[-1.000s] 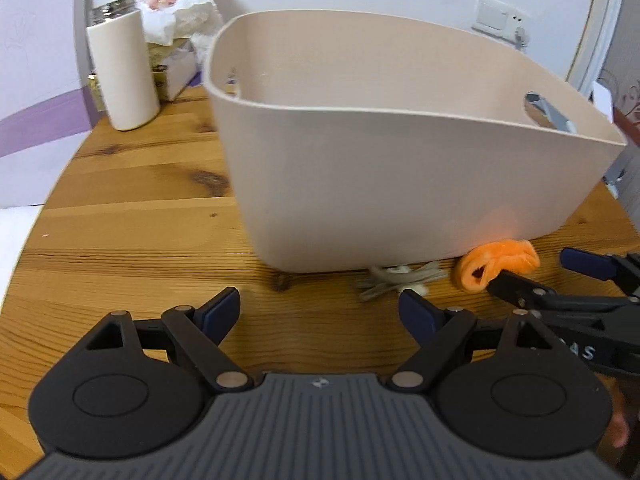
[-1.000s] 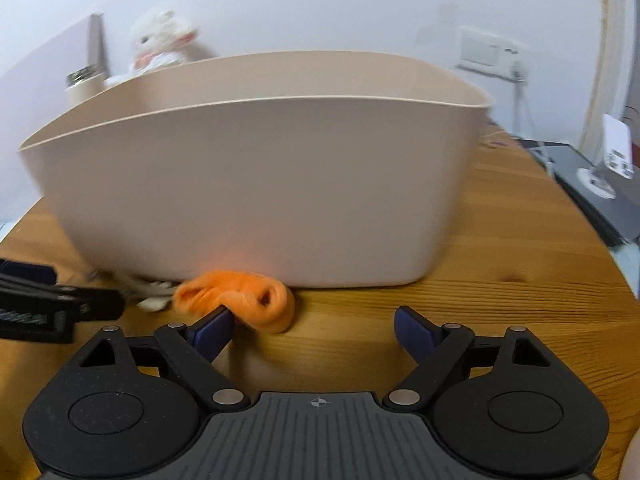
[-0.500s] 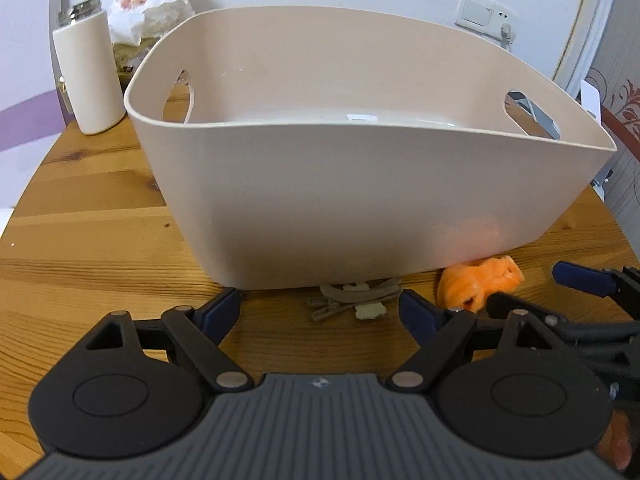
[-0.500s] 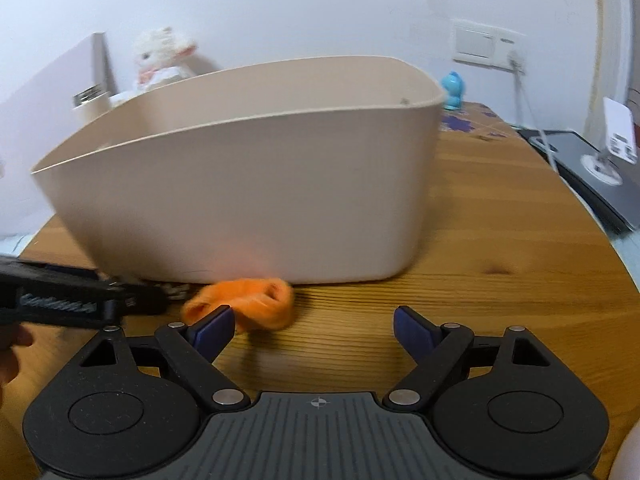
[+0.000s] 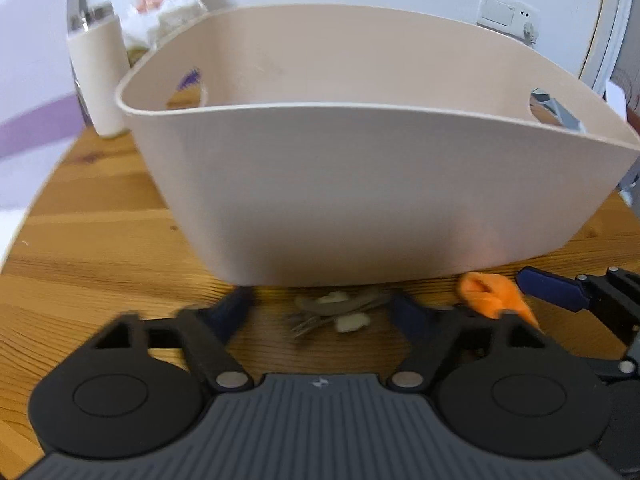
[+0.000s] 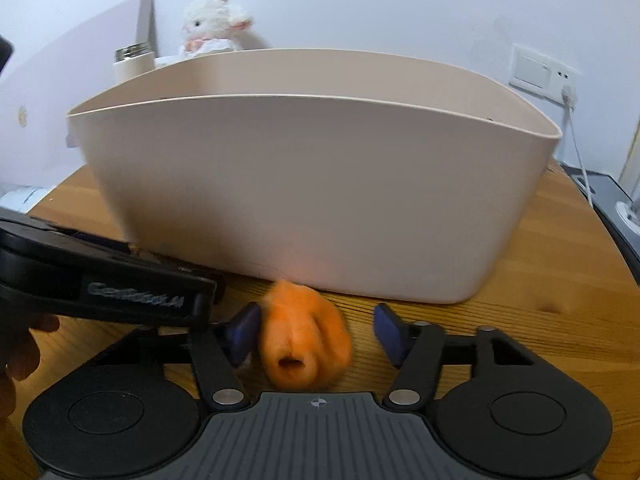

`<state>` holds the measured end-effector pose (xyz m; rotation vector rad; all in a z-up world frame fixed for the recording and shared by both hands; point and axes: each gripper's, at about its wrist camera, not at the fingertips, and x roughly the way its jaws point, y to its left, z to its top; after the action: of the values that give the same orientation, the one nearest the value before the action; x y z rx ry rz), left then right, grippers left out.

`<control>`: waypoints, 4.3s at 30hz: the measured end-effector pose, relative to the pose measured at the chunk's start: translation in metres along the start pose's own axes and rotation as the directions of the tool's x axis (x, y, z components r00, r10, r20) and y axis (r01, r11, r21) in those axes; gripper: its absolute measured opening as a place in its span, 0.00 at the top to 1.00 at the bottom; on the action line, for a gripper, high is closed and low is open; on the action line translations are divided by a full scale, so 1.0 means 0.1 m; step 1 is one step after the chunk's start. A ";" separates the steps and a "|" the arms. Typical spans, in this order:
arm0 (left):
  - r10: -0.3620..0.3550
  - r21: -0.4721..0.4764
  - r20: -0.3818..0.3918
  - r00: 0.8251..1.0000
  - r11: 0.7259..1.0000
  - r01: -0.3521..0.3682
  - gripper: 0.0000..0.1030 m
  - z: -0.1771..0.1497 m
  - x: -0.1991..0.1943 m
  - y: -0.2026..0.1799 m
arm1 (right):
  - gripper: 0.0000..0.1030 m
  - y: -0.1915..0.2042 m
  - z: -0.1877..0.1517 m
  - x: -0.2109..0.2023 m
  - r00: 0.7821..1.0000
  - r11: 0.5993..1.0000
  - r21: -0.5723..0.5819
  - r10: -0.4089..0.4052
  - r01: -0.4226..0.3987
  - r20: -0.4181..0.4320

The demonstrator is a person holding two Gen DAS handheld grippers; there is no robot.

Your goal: Organize objects

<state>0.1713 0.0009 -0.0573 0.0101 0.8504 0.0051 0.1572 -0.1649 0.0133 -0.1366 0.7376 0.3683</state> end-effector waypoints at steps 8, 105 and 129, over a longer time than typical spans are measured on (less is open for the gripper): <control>-0.050 0.031 0.031 0.998 0.998 0.049 0.65 -0.06 -0.06 0.02 | 0.89 -0.03 -0.03 -0.02 1.000 1.000 -0.002 0.014 -0.014 -0.003; -0.006 0.092 0.218 0.976 0.996 -0.014 0.24 0.59 -1.05 0.08 | 0.33 -0.12 0.52 -0.93 0.971 0.990 0.036 -0.140 0.136 0.193; -0.017 0.025 0.208 0.978 1.000 0.012 0.07 -0.23 -1.92 0.19 | 0.28 0.10 -0.16 -1.70 0.975 0.997 0.053 -0.064 0.054 0.213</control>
<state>0.0274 0.0179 0.0717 0.0266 0.6411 -0.0195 0.0280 -0.2071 0.1169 -0.0724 0.5272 0.3031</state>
